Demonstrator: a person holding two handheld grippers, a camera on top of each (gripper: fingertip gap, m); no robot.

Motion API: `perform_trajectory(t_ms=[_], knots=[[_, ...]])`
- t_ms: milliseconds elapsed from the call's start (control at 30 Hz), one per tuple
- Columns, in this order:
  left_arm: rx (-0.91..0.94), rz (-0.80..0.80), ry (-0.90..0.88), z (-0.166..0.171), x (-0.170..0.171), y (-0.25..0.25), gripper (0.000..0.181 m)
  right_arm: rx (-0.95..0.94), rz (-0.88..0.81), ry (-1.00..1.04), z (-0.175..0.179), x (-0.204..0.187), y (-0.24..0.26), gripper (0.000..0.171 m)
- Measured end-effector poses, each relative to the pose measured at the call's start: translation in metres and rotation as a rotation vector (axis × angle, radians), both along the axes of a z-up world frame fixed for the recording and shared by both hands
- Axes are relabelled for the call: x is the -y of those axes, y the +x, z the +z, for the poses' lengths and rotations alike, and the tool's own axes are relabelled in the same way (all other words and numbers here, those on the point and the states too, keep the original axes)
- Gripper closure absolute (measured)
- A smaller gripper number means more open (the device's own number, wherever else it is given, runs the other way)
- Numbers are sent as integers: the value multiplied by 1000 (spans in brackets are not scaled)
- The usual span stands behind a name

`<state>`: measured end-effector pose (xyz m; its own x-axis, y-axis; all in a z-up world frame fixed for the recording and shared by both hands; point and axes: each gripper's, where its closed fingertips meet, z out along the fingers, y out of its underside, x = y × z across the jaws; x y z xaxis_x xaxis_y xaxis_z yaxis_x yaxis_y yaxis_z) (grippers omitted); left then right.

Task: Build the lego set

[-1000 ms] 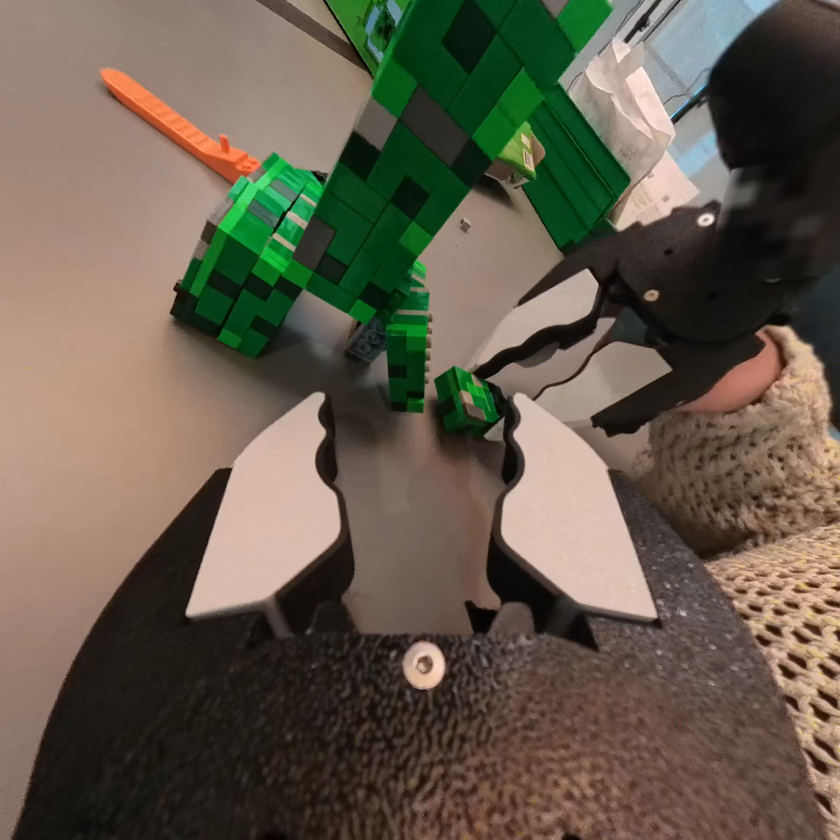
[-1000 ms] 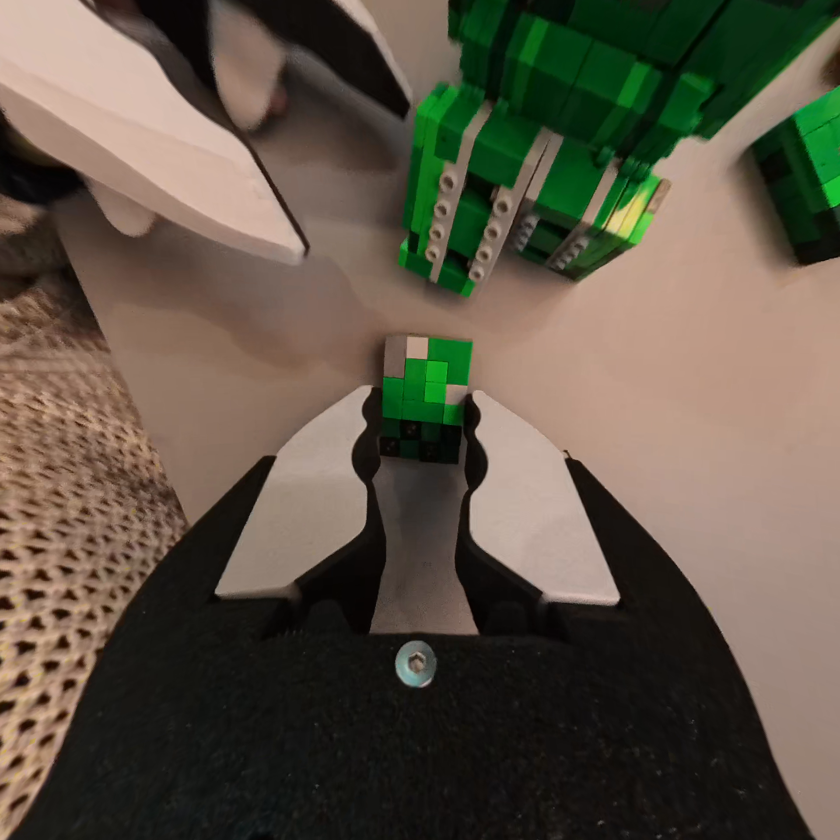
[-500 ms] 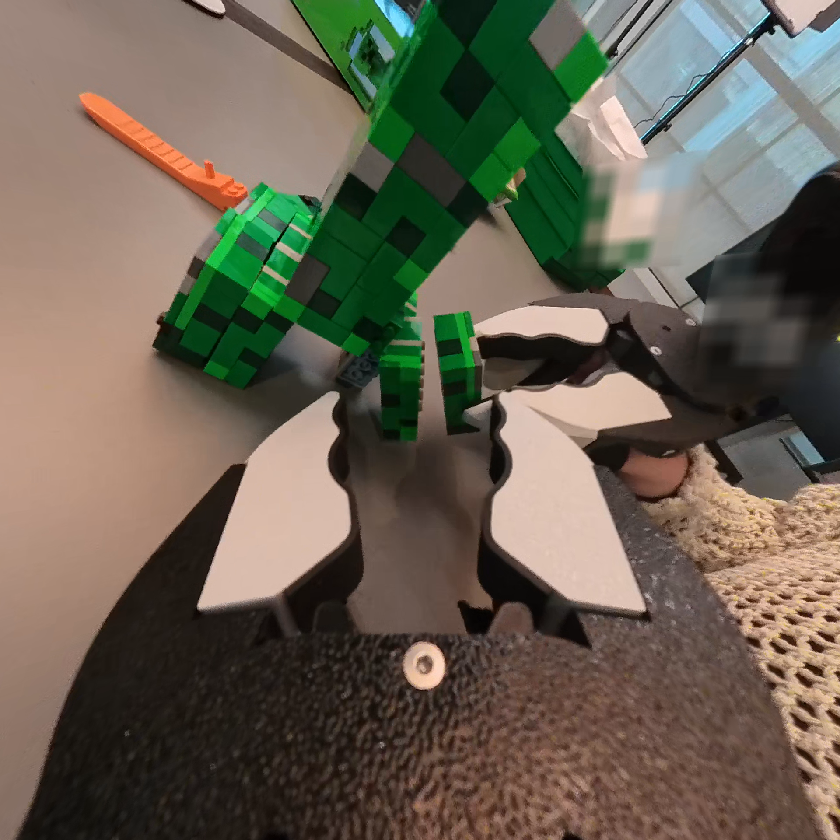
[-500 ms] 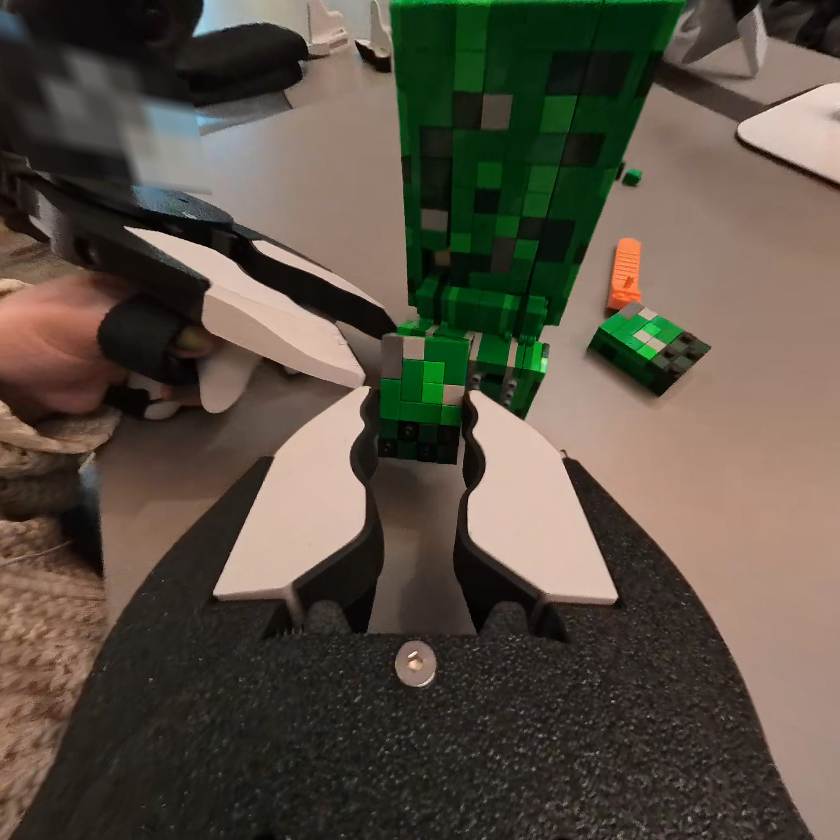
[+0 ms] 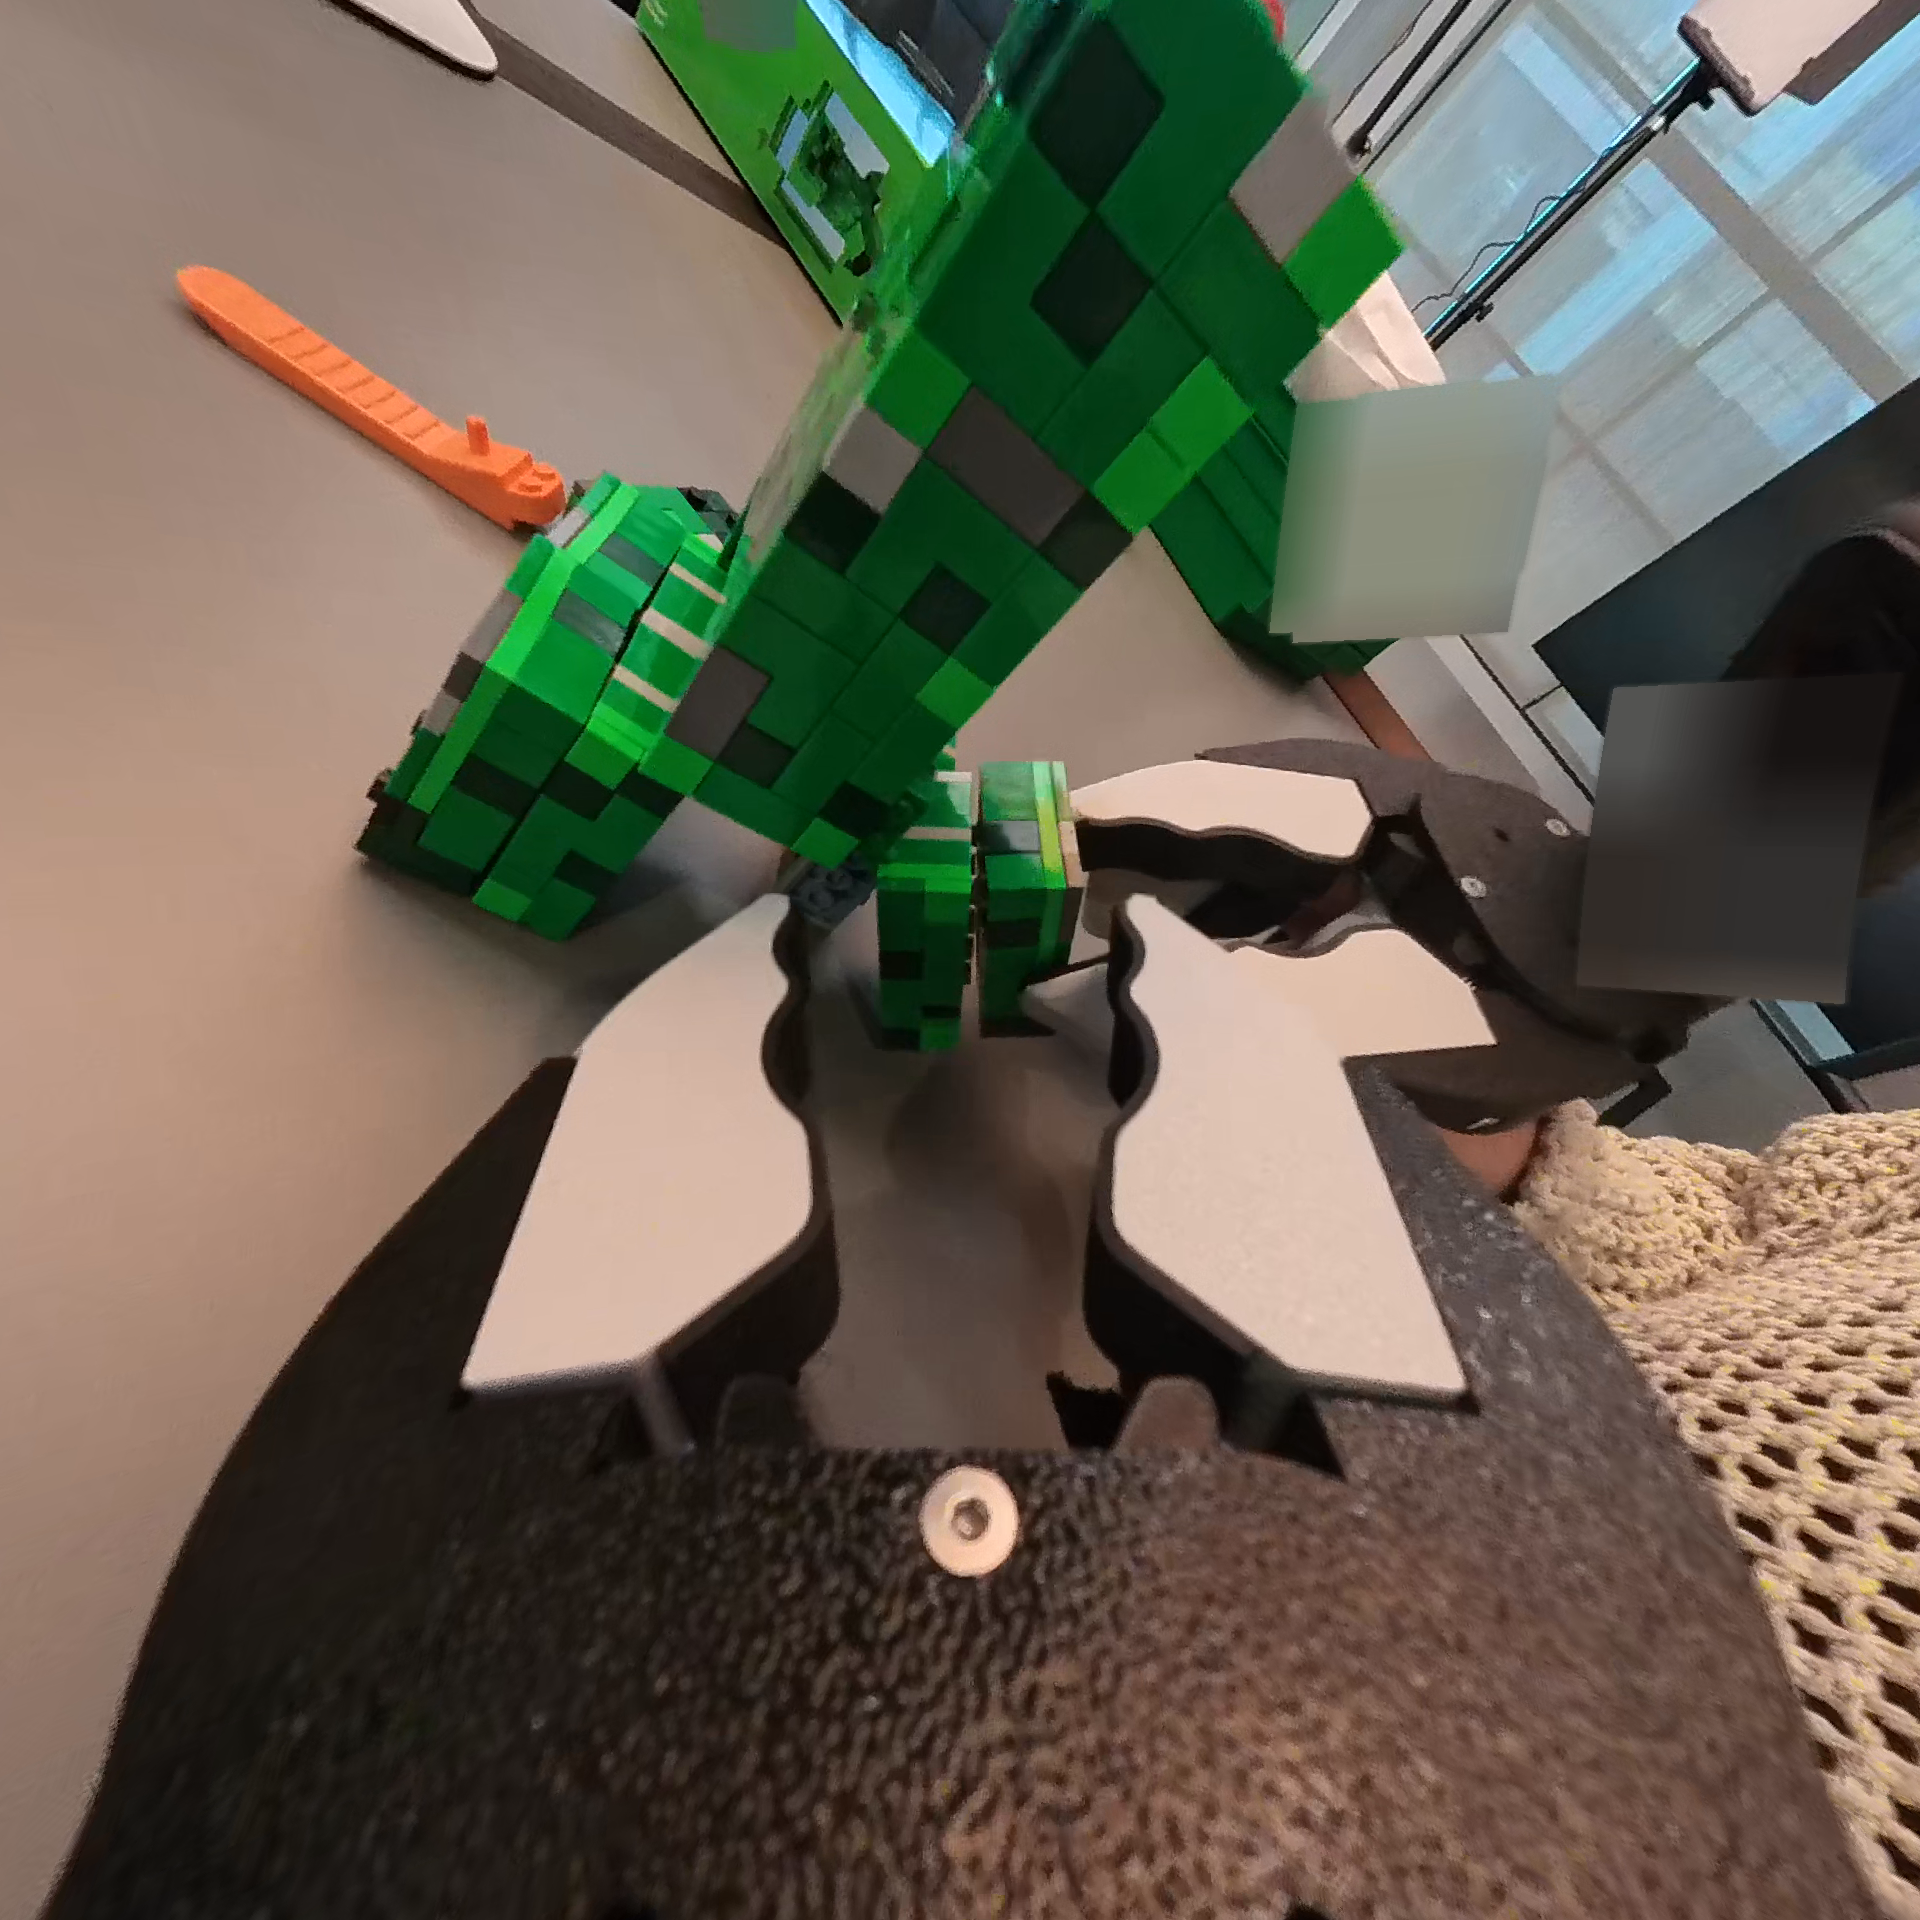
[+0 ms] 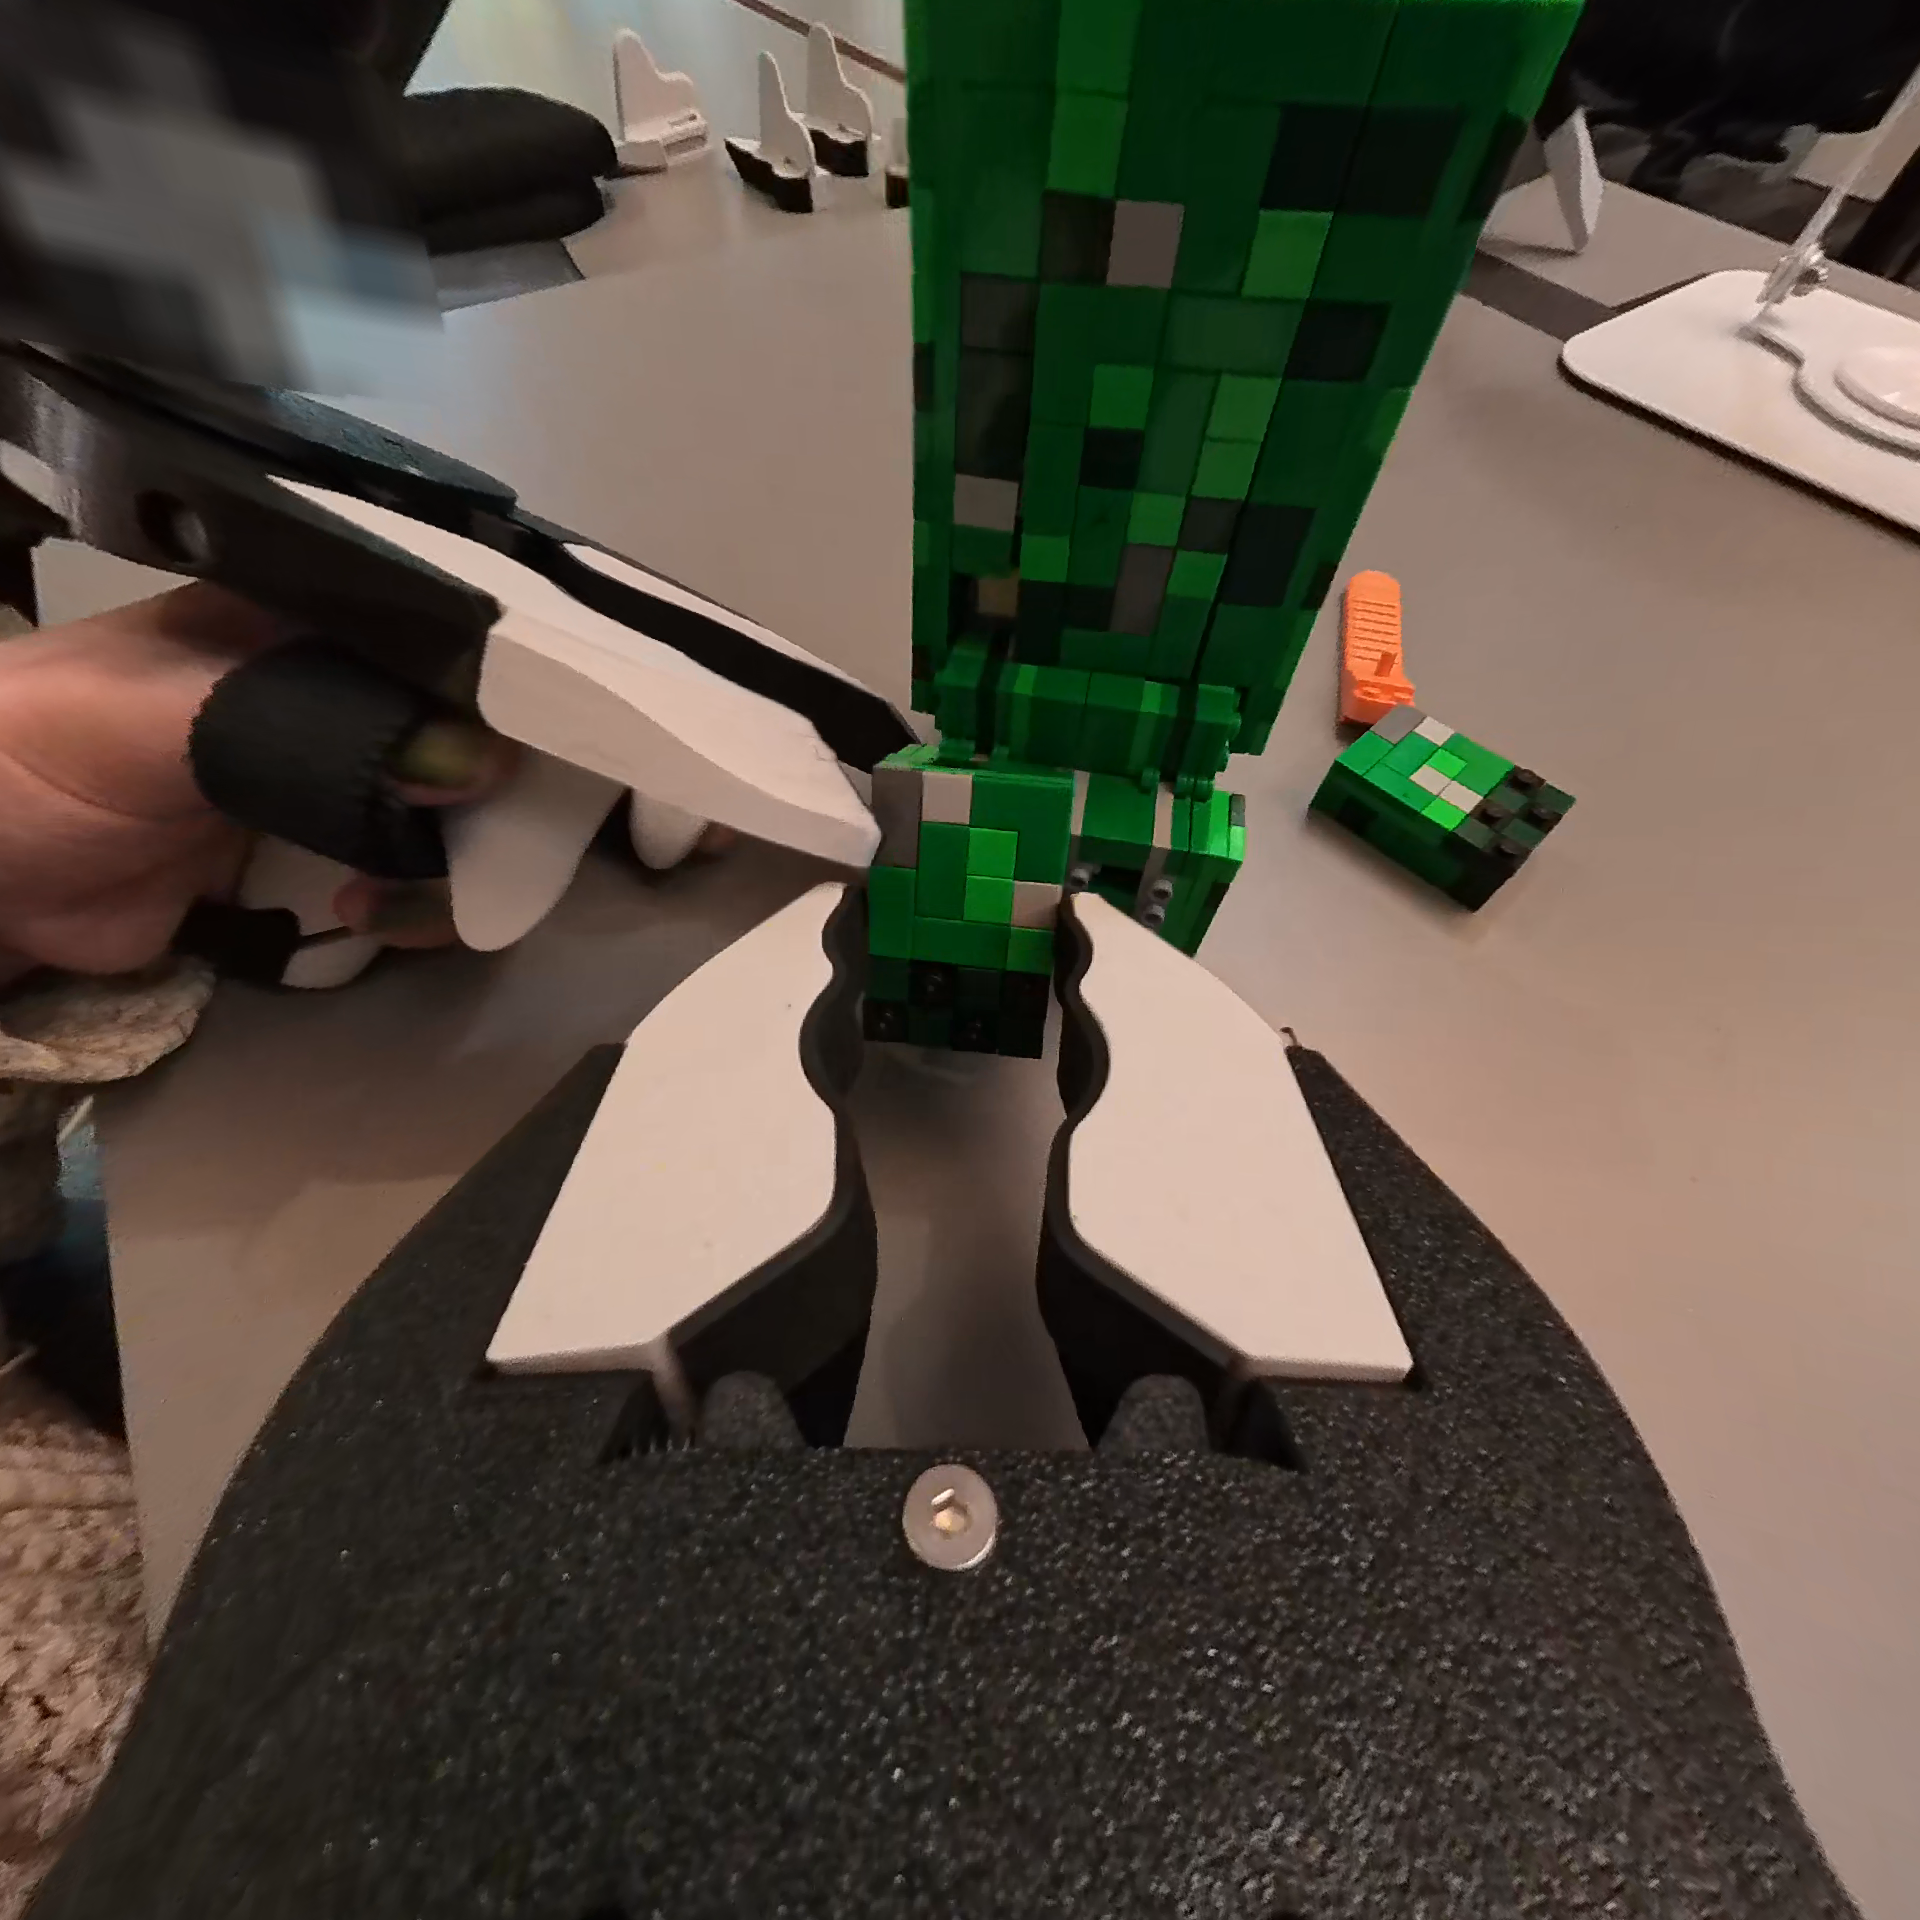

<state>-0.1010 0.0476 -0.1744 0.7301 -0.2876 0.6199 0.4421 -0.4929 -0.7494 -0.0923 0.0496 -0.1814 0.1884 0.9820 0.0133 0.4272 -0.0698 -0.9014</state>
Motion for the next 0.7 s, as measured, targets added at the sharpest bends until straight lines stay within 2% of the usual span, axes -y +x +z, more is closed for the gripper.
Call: perform_trajectory(t_ms=[700], knots=[[-31, -1, 9, 1, -3, 3, 145, 22, -89, -9, -3, 1, -1, 137]])
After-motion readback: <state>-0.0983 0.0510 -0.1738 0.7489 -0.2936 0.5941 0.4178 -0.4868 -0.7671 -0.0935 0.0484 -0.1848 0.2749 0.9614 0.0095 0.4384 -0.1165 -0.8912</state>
